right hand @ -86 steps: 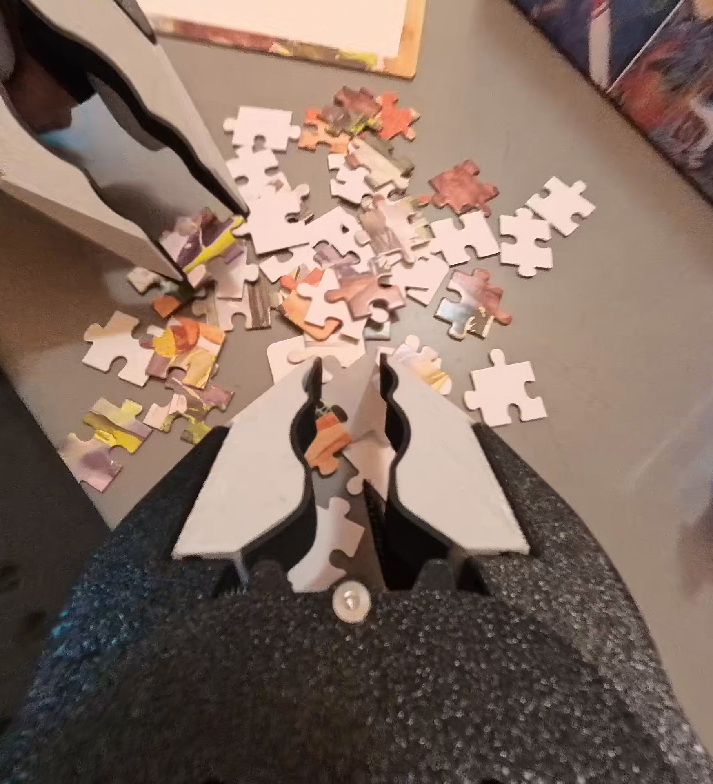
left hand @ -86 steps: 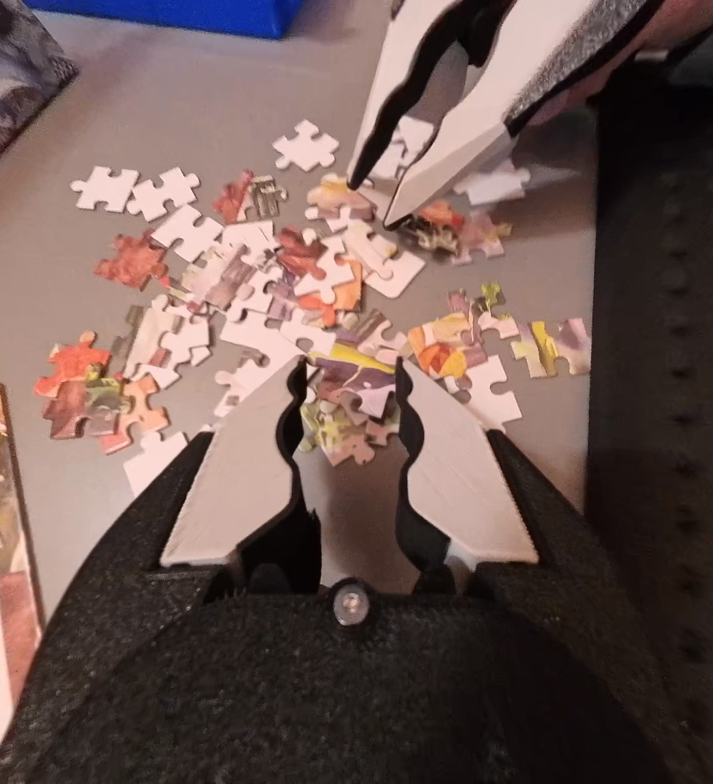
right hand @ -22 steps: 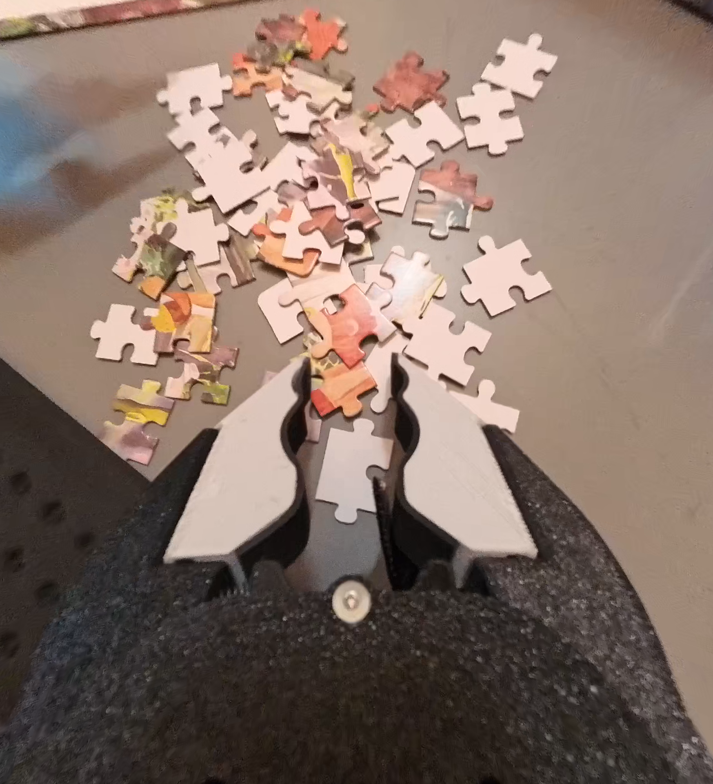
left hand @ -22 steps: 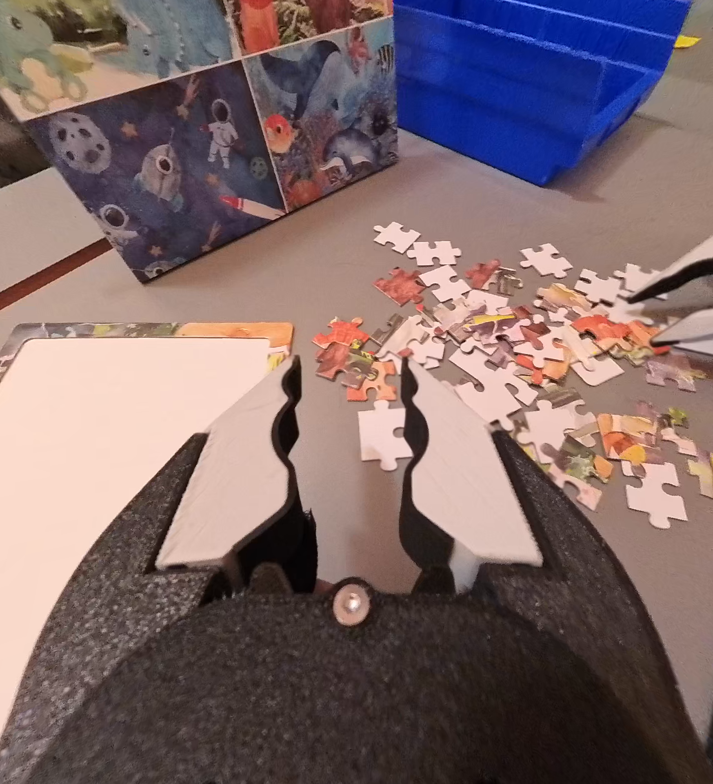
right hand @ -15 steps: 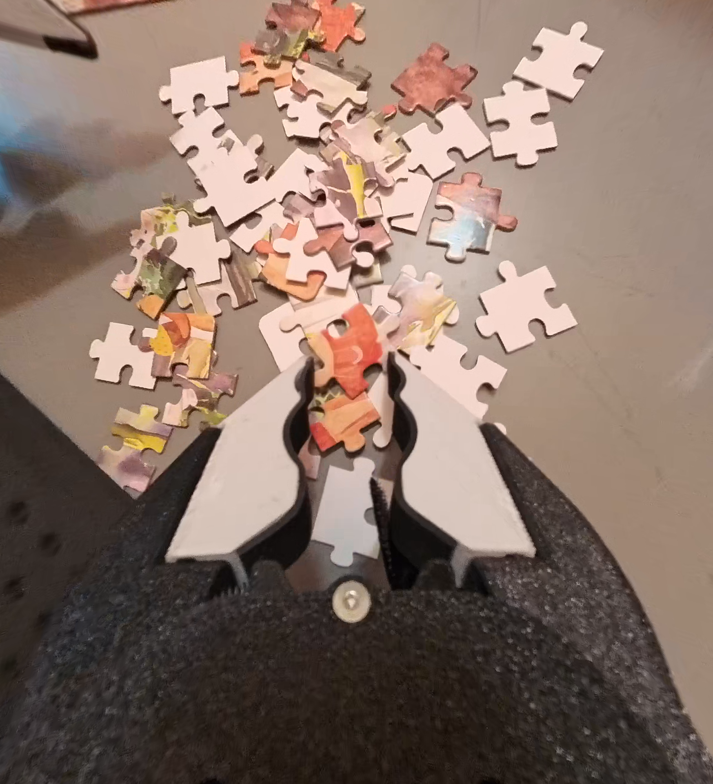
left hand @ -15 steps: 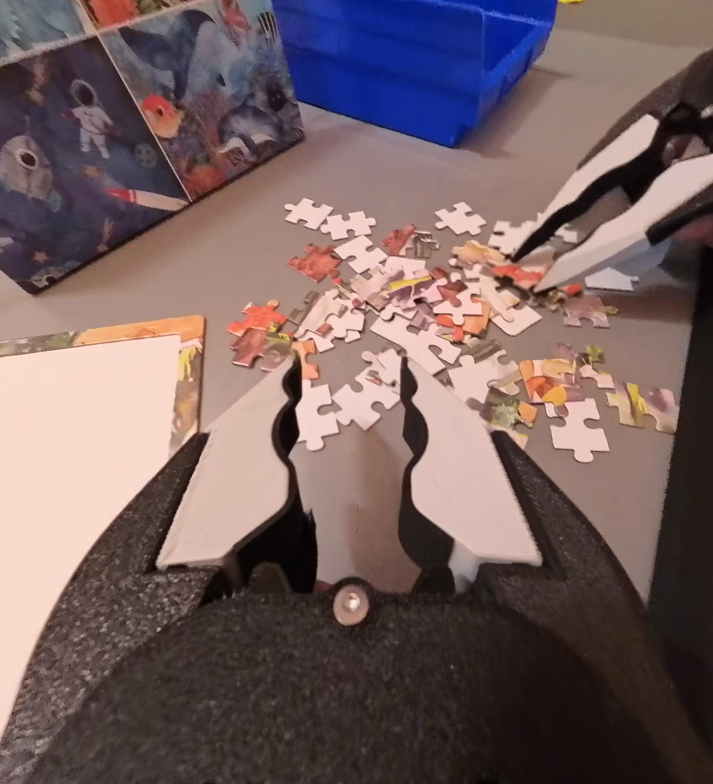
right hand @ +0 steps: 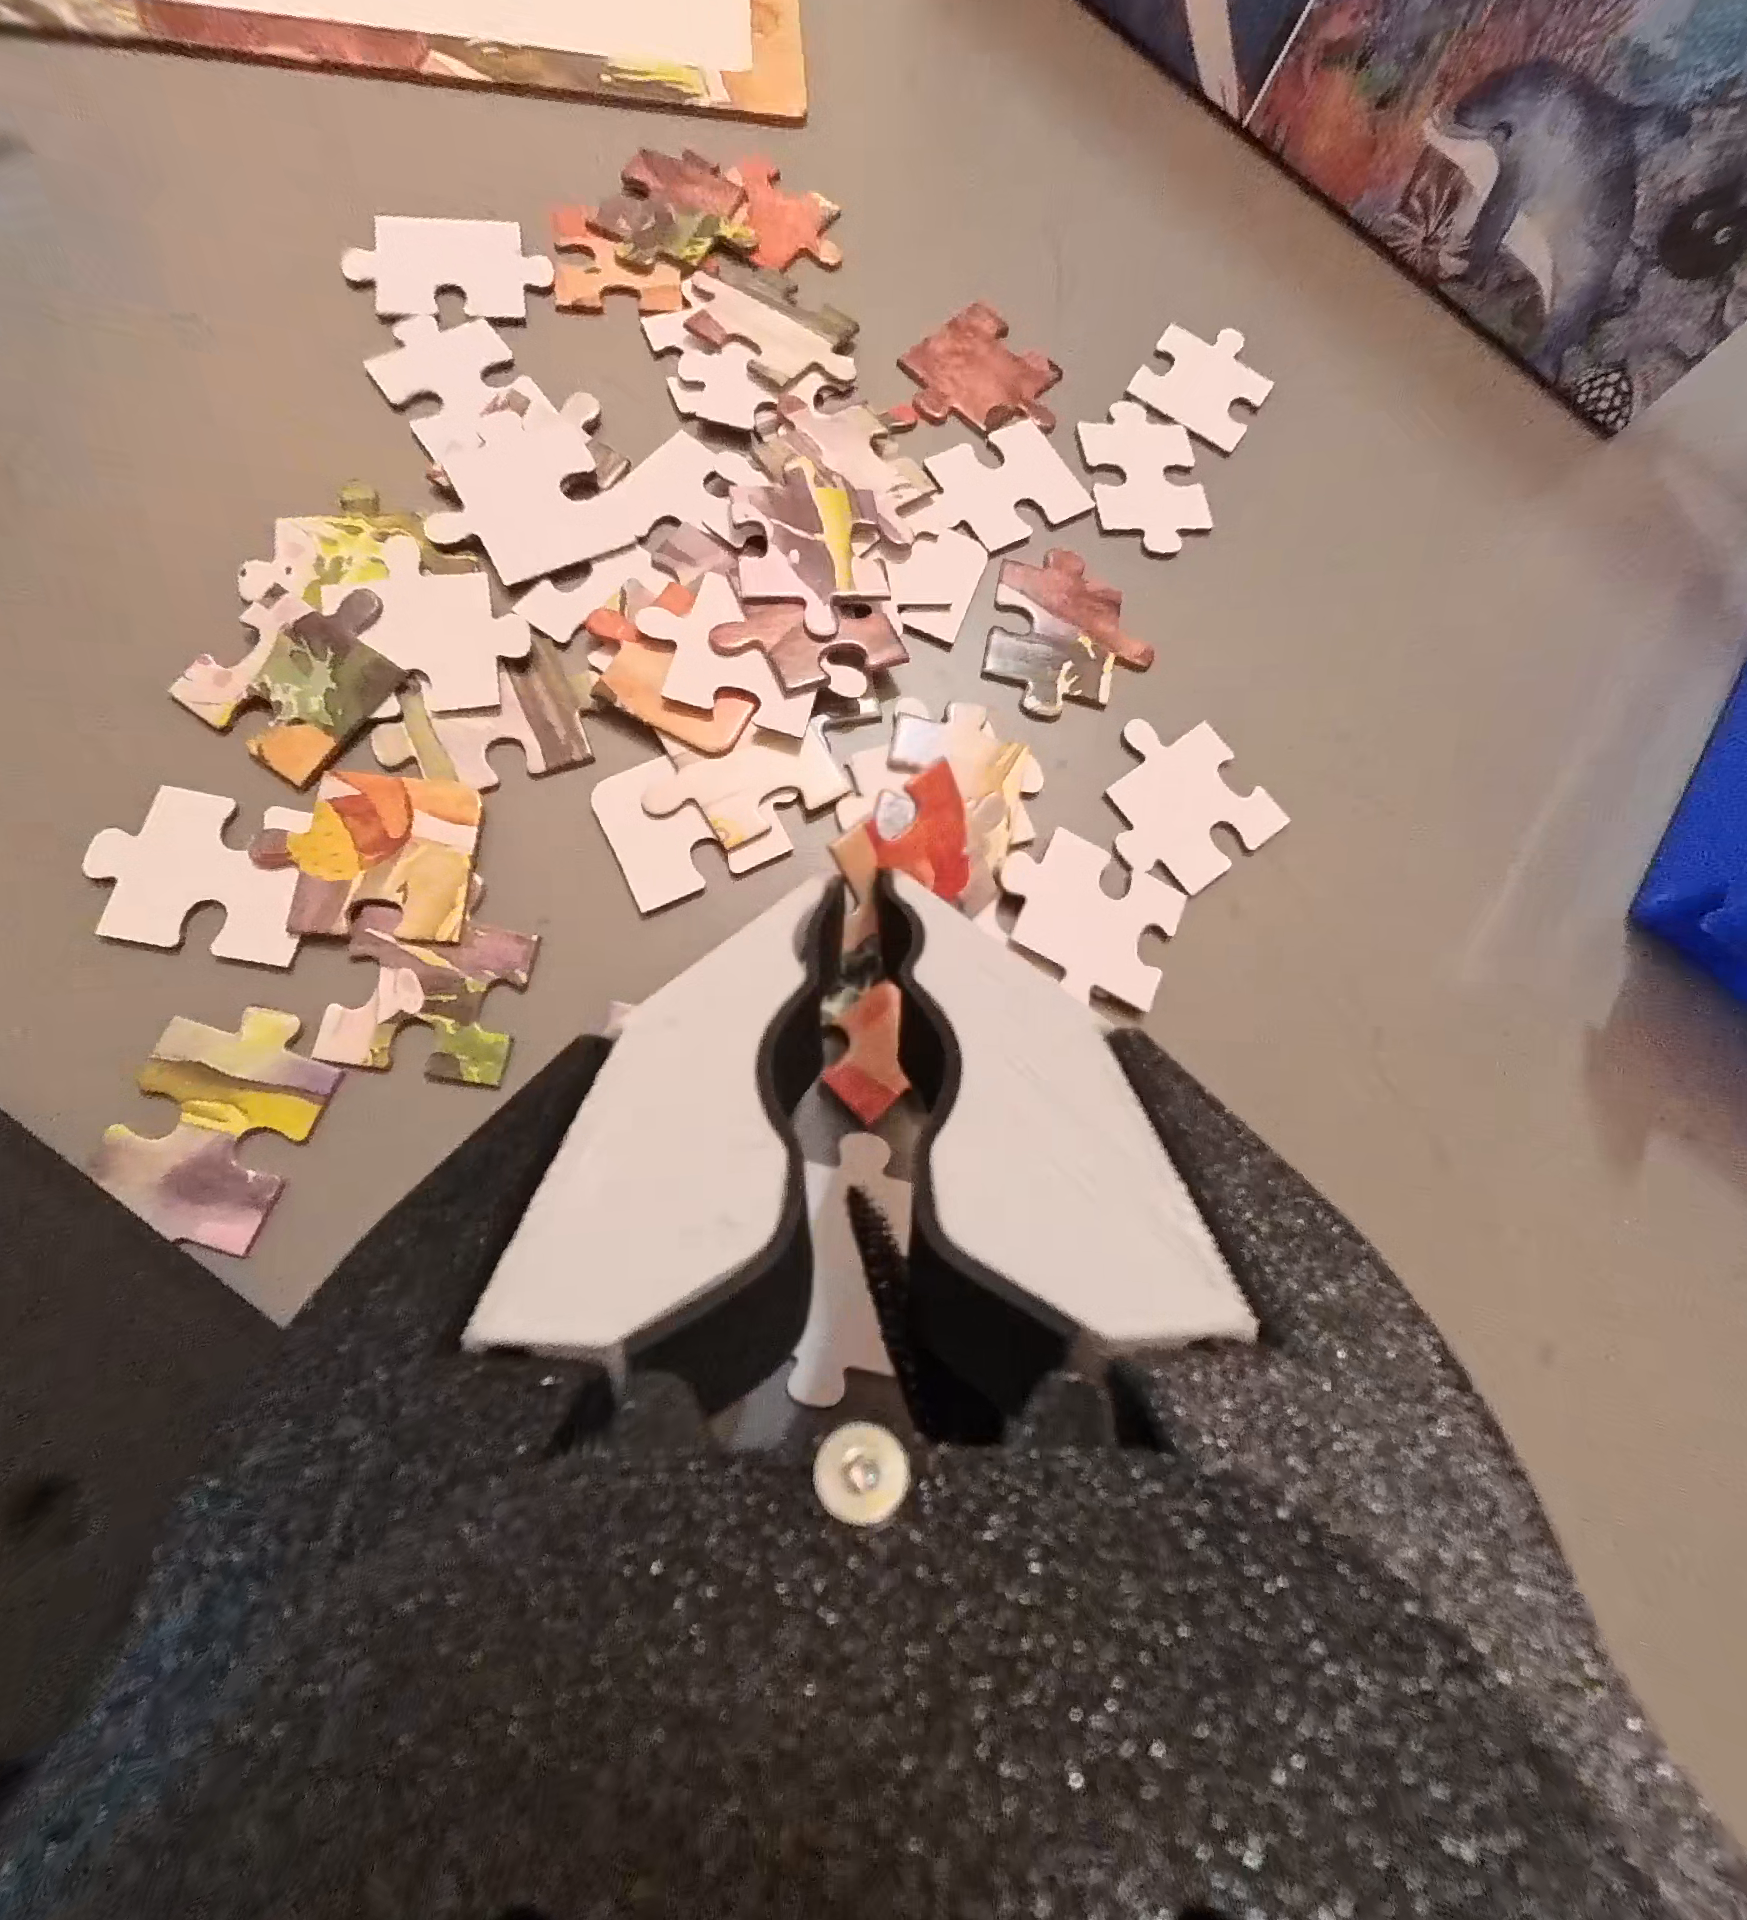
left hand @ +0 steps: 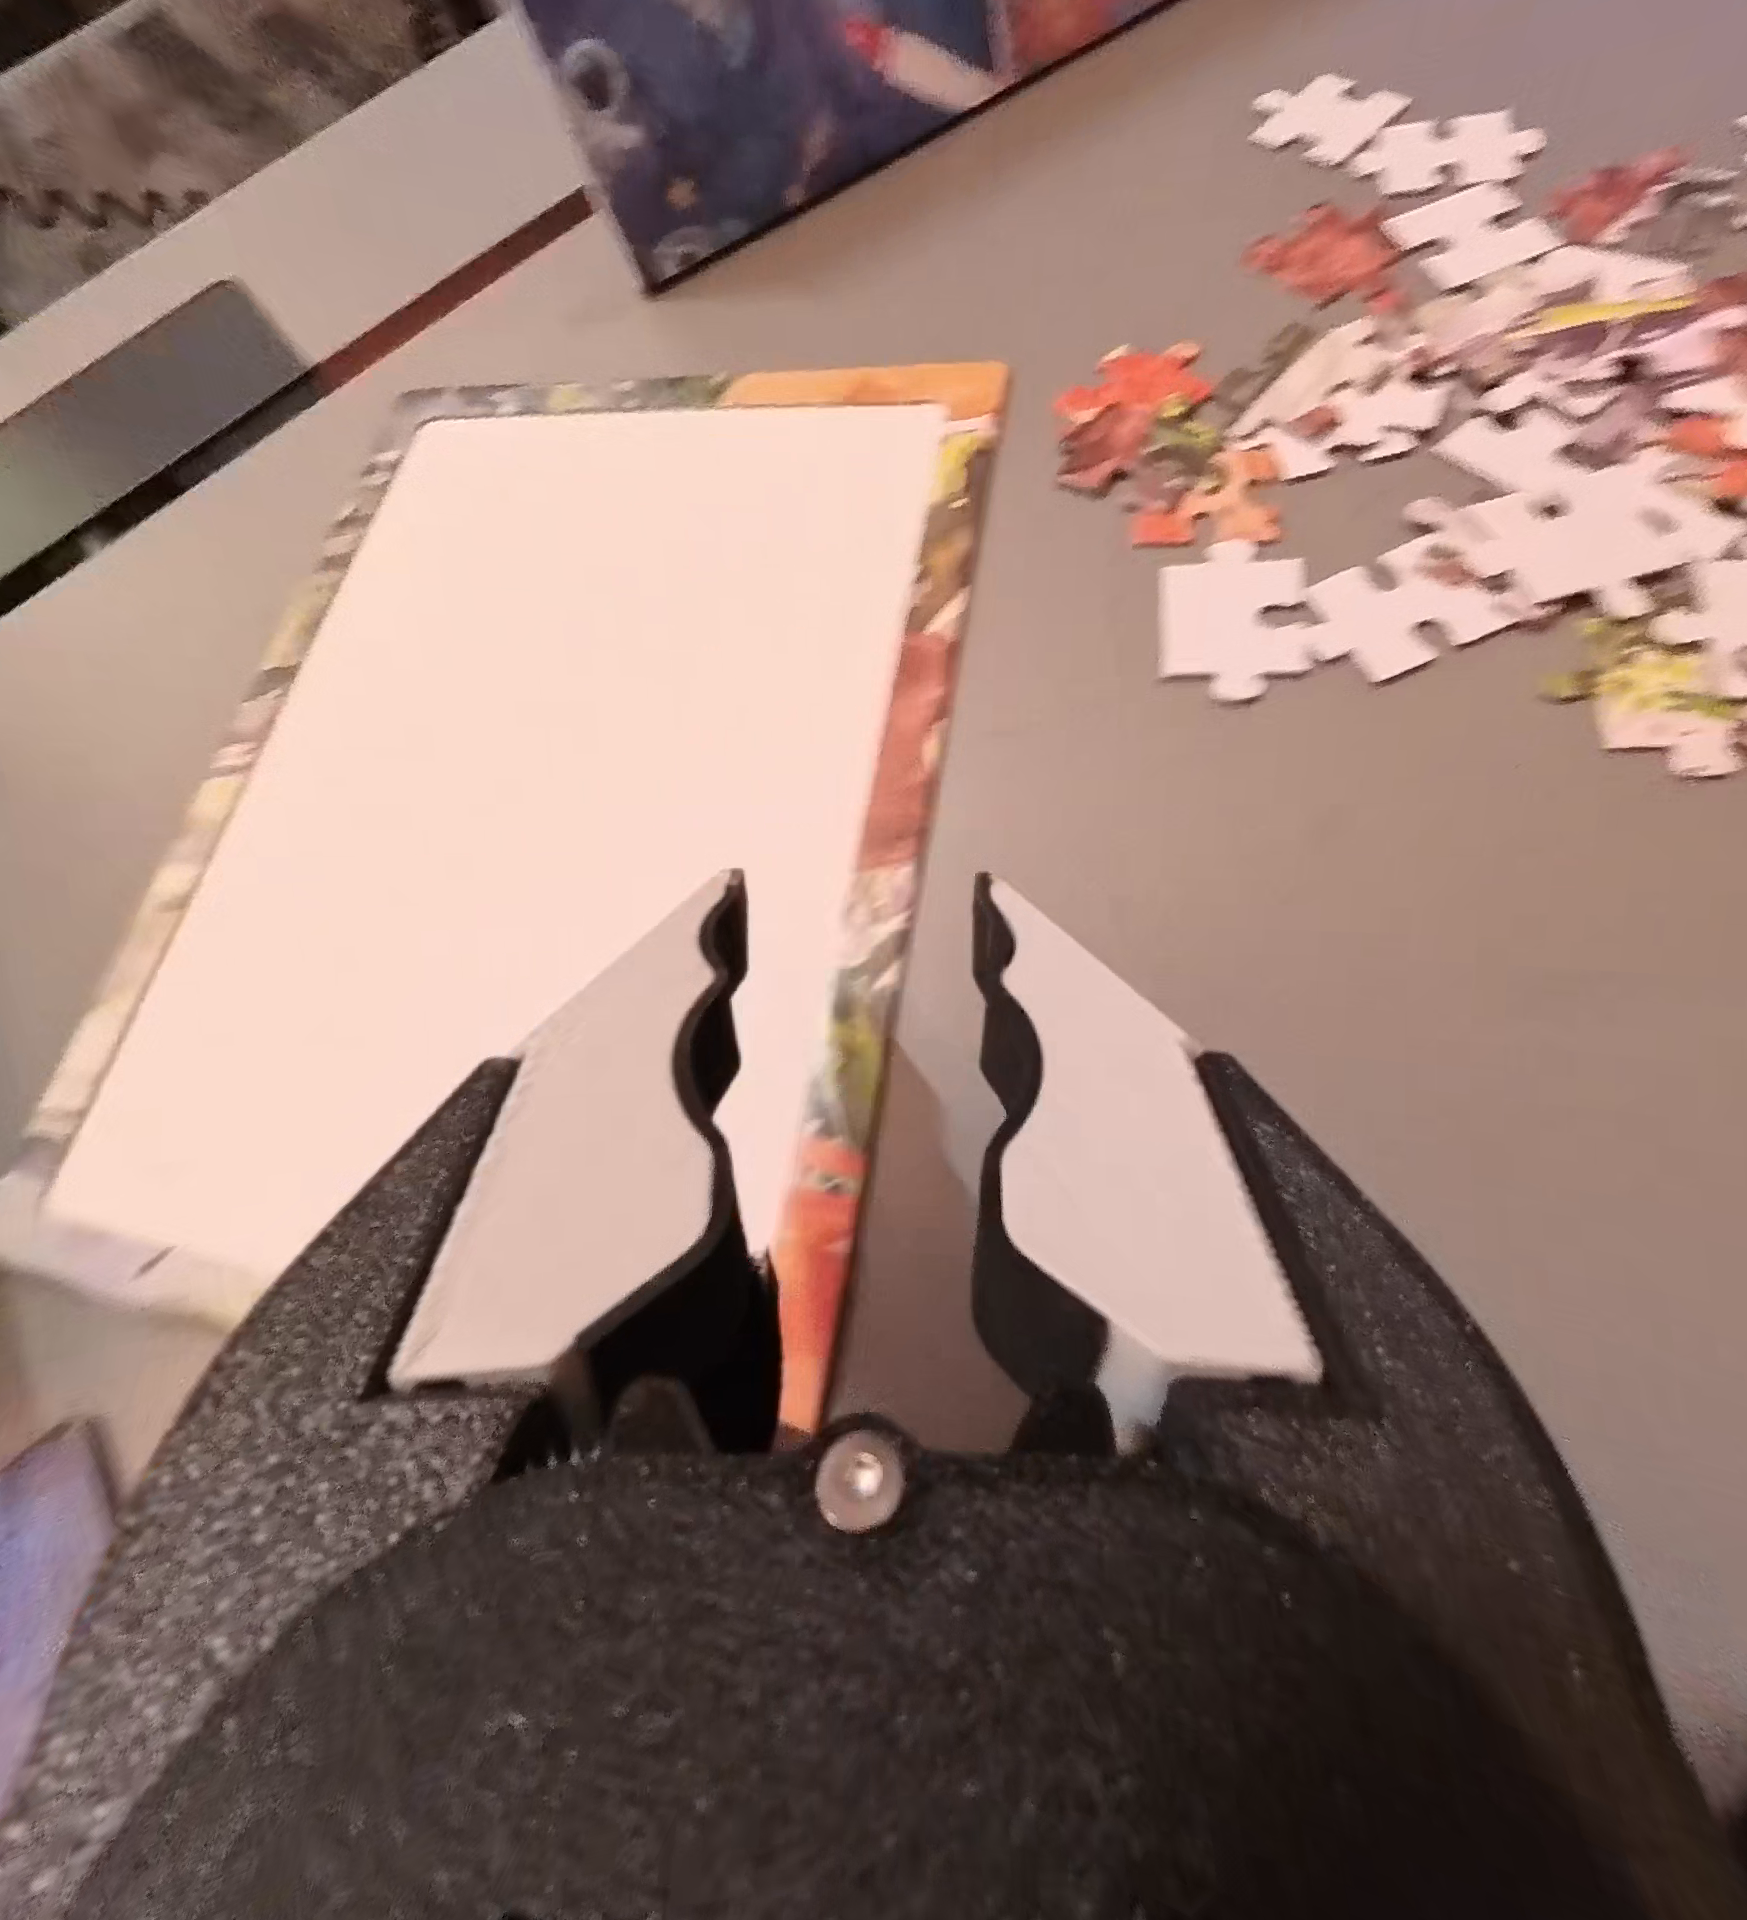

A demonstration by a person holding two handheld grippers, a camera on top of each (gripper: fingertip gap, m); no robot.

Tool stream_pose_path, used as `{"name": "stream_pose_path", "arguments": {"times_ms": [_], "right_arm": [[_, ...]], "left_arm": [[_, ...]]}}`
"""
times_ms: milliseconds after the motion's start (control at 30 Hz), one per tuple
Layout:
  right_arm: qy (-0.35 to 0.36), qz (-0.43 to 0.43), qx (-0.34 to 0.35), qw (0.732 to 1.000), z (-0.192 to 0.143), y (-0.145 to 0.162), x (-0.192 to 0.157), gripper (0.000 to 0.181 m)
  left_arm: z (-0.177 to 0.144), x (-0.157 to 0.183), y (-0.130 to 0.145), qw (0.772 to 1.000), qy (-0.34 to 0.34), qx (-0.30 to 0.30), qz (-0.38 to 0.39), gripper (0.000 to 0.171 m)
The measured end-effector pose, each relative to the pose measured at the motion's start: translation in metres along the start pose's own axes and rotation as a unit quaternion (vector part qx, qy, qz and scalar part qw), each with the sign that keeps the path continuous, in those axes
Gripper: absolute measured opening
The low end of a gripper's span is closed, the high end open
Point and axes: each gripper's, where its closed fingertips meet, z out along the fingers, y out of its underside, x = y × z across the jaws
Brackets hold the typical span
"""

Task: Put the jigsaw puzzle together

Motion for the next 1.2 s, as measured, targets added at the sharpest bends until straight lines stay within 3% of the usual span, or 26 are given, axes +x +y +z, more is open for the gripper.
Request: {"name": "stream_pose_path", "arguments": {"times_ms": [67,167,267,333,433,500,633,733,833,900,967,1100,1200], "right_arm": [[0.001,-0.002,-0.003,1.000,0.001,0.001,0.000,0.006],[0.012,0.001,0.005,1.000,-0.002,-0.006,0.002,0.007],[-0.030,0.004,0.034,0.999,-0.005,-0.042,-0.015,0.020],[-0.080,-0.022,0.015,0.996,0.003,-0.067,-0.036,0.033],[-0.124,-0.082,0.014,0.989,0.031,-0.119,-0.063,0.037],[-0.175,-0.109,-0.023,0.978,0.059,-0.144,-0.088,0.050],[-0.176,-0.127,-0.066,0.974,0.139,-0.176,-0.079,0.045],[-0.209,-0.069,-0.101,0.970,0.184,-0.179,-0.072,0.047],[-0.170,-0.102,-0.112,0.974,0.202,-0.167,-0.061,0.038],[-0.163,-0.108,-0.097,0.976,0.198,-0.162,-0.060,0.030],[-0.149,-0.097,-0.102,0.979,0.193,-0.156,-0.052,0.030],[-0.134,-0.054,-0.115,0.983,0.182,-0.142,-0.044,0.028],[-0.107,-0.061,-0.130,0.984,0.169,-0.133,-0.044,0.022]], "left_arm": [[-0.006,-0.023,0.020,0.999,-0.017,-0.040,-0.010,0.044],[-0.015,-0.025,0.042,0.997,0.011,-0.070,-0.034,0.044],[-0.022,-0.017,0.056,0.993,0.043,-0.089,-0.065,0.038],[-0.024,-0.015,0.061,0.992,0.048,-0.091,-0.077,0.035],[-0.029,-0.012,0.065,0.991,0.047,-0.095,-0.086,0.035],[-0.033,-0.005,0.067,0.990,0.053,-0.094,-0.086,0.035],[-0.044,-0.001,0.073,0.992,0.040,-0.107,-0.060,0.031],[-0.059,-0.012,0.066,0.994,-0.003,-0.101,-0.031,0.031],[-0.081,-0.035,0.073,0.991,-0.049,-0.120,-0.047,0.026],[-0.090,-0.041,0.094,0.985,-0.050,-0.149,-0.078,0.021],[-0.091,-0.039,0.111,0.979,-0.047,-0.169,-0.101,0.005],[-0.076,-0.034,0.104,0.982,-0.036,-0.164,-0.091,0.000],[-0.060,-0.052,0.097,0.980,-0.069,-0.175,-0.059,0.000]]}}
